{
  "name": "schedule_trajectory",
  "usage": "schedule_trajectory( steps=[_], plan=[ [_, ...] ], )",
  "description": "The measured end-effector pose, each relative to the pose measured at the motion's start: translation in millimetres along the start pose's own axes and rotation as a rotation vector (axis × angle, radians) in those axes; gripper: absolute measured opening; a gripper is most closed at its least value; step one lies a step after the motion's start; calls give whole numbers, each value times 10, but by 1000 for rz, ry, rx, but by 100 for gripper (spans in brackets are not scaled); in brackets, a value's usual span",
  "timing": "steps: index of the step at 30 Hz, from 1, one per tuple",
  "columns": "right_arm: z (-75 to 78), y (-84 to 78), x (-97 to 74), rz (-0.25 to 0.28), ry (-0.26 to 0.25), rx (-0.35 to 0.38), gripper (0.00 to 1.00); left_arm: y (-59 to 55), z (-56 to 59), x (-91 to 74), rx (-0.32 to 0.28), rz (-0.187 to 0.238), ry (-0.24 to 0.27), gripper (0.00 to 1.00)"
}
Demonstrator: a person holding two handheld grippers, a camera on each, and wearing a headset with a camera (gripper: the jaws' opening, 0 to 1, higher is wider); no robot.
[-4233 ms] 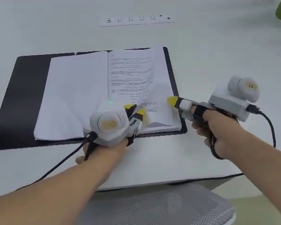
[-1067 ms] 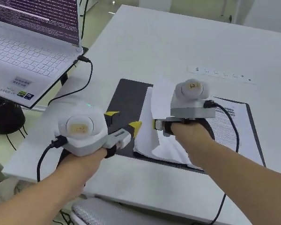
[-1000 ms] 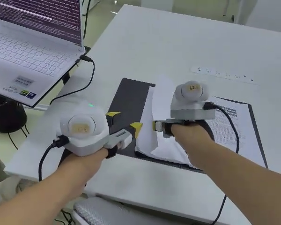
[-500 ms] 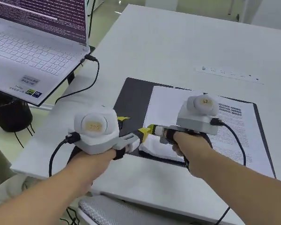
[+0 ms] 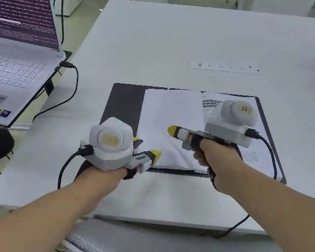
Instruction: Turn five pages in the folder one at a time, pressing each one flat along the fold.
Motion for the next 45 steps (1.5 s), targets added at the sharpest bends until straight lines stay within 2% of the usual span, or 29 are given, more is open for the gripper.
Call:
schedule_trajectory(
  steps=[2, 5, 8, 12, 18, 21, 25, 37, 45],
  plan=[
    [45, 5, -63, 11, 0, 1, 0, -17, -17, 77, -9, -18, 27, 32],
    [170, 19, -149, 35, -14, 10, 0, -59, -50, 136, -21, -41, 101, 30],
    [277, 24, -211, 56, -29, 22, 0, -96, -27, 166, -38, -46, 121, 30],
    [356, -7, -271, 67, -41, 28, 0, -198, 4, 206, -30, -81, 146, 30],
    [468, -1, -310, 96, -52, 10, 0, -255, 10, 203, -33, -17, 183, 29],
    [494, 33, -301, 116, -52, -15, 0, -265, 10, 204, -40, -3, 184, 29],
    [539, 90, -256, 128, -55, -65, 0, -269, 5, 204, -45, 15, 183, 29],
    [750, 342, 8, 126, -91, -174, 0, -268, -8, 232, -62, 25, 188, 29],
    [979, 536, 203, 130, -144, -220, 0, -268, -19, 249, -62, 30, 187, 29]
  ],
)
Point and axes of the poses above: the centre of the closed fingertips' face, and the gripper's own axes: x roughly forward along the fingers, z roughly to its right, y roughly out of its top, the point moved 7 cm from there along -x, roughly backward along the fingers, and after that the axes turned 12 degrees about -z, right-handed, at the moved point
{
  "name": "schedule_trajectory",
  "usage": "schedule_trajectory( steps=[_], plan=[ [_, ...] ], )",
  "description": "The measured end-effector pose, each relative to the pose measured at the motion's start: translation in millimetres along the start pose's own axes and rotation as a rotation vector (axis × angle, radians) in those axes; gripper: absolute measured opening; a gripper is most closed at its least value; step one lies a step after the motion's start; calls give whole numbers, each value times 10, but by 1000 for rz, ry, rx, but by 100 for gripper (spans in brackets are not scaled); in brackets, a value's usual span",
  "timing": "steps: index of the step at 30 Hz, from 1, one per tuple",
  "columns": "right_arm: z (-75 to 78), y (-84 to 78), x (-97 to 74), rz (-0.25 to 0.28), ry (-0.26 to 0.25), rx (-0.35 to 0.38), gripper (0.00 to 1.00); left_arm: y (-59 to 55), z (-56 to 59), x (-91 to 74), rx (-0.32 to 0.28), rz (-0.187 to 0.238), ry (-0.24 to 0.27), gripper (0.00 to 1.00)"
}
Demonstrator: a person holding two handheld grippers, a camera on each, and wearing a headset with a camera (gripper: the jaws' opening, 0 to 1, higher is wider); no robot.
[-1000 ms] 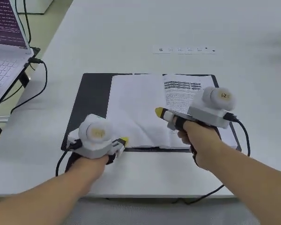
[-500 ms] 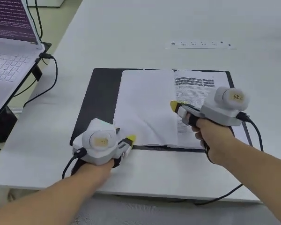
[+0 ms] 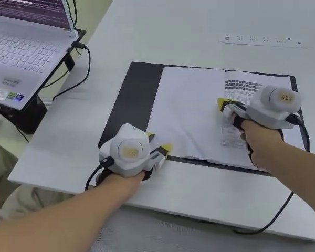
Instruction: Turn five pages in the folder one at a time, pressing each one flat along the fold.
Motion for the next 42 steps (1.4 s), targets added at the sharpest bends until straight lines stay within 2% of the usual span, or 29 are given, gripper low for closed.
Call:
schedule_trajectory(
  steps=[10, 13, 15, 17, 23, 27, 31, 35, 42],
  plan=[
    [148, 45, 211, -11, -10, 1, 0, -3, 0, 25, -2, 4, 2, 29],
    [285, 115, 317, 8, -17, 17, 0, -4, 0, 31, -2, 4, 2, 29],
    [298, 138, 311, 17, -28, 24, 0, -3, 3, 31, -2, 5, 2, 29],
    [373, 183, 378, 27, -25, 41, 0, -5, 4, 32, -3, 7, 2, 29],
    [343, 263, 403, 43, -36, 39, 0, -3, 7, 29, -3, 10, 1, 29],
    [448, 353, 513, 46, -47, 43, 0, -3, 8, 32, -5, 10, 1, 29],
    [433, 413, 556, 48, -53, 39, 0, -8, 5, 38, -5, 12, 1, 29],
    [548, 508, 705, 50, -62, 32, 0, -13, 6, 35, -6, 15, 1, 29],
    [649, 648, 891, 46, -73, 18, 0, -20, 10, 26, -6, 19, 1, 29]
  ],
)
Point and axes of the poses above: the centre of the closed fingertips' face, and the gripper's own axes: x roughly forward along the fingers, z roughly to its right, y roughly out of its top, the point moved 7 cm from there along -x, roughly backward along the fingers, and after that the axes turned 12 degrees about -z, right-handed, at the moved point
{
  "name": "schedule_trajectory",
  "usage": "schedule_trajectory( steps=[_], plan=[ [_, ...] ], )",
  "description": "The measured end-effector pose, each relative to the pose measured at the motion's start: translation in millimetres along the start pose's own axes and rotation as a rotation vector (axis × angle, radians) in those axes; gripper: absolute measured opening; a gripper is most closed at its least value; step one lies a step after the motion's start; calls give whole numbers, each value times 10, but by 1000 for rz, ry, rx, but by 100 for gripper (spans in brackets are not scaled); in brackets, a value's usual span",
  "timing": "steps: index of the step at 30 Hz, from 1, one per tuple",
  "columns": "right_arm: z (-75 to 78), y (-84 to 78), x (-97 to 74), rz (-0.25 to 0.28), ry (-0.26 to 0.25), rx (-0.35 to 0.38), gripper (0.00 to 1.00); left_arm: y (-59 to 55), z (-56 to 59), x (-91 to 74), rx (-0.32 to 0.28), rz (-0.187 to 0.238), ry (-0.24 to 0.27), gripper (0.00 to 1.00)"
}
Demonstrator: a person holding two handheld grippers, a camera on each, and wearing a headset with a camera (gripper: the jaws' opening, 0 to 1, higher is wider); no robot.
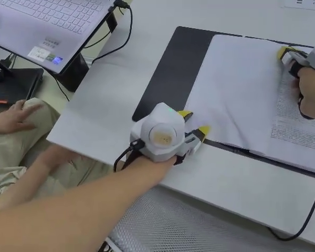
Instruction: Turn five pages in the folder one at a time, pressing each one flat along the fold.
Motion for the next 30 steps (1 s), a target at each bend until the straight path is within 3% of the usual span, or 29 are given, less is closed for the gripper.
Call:
schedule_trajectory(
  steps=[5, 15, 26, 30],
  plan=[
    [83, 61, 152, -7, -9, -15, 0, -8, -3, 6, -1, 2, 0, 29],
    [112, 2, 126, 2, 2, 2, 0, -14, -5, 9, -4, 6, 0, 29],
    [-14, -207, -135, 3, 49, 41, 0, -14, -2, -5, -8, 11, 3, 28],
    [-170, -315, -355, 2, 62, 49, 0, -11, 3, -11, -8, 12, 3, 28]
  ],
)
Point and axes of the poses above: the centre of the closed fingertips' face, and the gripper's own axes: x roughly forward along the fingers, z roughly to its right, y roughly out of its top, the point moved 7 cm from there along -x, roughly backward along the fingers, and after that the axes turned 12 degrees about -z, right-handed, at the moved point
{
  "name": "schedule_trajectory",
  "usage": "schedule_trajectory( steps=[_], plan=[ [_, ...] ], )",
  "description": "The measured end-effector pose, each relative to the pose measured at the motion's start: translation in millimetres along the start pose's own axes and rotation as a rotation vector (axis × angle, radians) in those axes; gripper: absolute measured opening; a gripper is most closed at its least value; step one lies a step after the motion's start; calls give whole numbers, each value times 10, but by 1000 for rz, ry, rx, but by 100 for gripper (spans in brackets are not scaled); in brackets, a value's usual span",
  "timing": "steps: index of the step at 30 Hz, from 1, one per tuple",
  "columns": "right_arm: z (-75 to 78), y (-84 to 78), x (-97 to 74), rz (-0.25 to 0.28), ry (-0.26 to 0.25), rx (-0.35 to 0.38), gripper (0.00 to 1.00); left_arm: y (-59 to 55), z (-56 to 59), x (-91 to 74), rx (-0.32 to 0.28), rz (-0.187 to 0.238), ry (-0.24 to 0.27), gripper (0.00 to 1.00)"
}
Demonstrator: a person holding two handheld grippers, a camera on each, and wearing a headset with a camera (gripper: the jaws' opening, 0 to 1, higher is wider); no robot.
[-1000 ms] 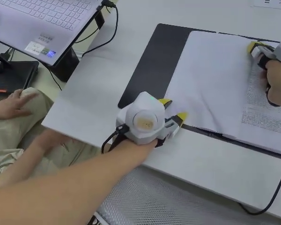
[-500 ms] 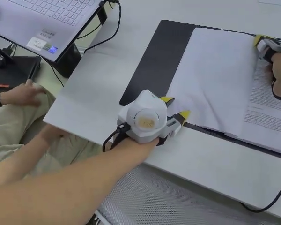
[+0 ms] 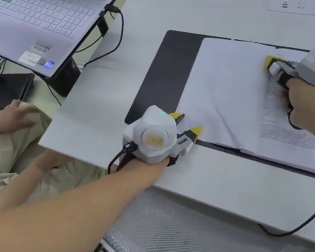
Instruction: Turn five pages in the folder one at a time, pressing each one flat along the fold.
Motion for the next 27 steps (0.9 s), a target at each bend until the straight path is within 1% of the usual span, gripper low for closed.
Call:
schedule_trajectory(
  steps=[1, 2, 7, 9, 11, 12, 13, 14, 17, 21, 27],
  plan=[
    [-30, -32, -51, 0, 4, 5, 0, 1, 1, -1, 0, 0, 0, 28],
    [-14, -38, -55, 1, 6, 13, 0, 0, 2, -3, 0, 1, 0, 28],
    [-63, -136, -174, -2, 18, 31, 0, -4, 0, 5, -1, 5, -1, 28],
    [-65, -143, -188, -5, 20, 32, 0, -4, -1, 6, -2, 5, -1, 28],
    [-75, -175, -239, -7, 22, 37, 0, -5, -2, 9, -2, 5, -1, 28],
    [-122, -197, -292, -7, 24, 38, 0, -6, -3, 9, -3, 6, -1, 28],
    [-135, -209, -314, -8, 27, 40, 0, -6, -3, 9, -4, 6, -1, 28],
    [-121, -181, -289, -8, 28, 43, 0, -6, -3, 9, -3, 6, -1, 28],
    [-102, -203, -304, -10, 30, 46, 0, -4, -1, 4, -4, 7, -1, 28],
    [-231, -301, -467, -15, 36, 45, 0, -1, -3, 4, -3, 8, -1, 28],
    [-296, -411, -572, -21, 44, 32, 0, 5, 3, -4, -3, 8, -2, 28]
  ],
)
Point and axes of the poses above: the centre of the closed fingertips' face, and the gripper's own axes: x roughly forward along the fingers, z roughly to its right, y roughly out of its top, the point moved 7 cm from there along -x, roughly backward along the fingers, and after that the axes turned 12 degrees about -z, right-handed, at the moved point
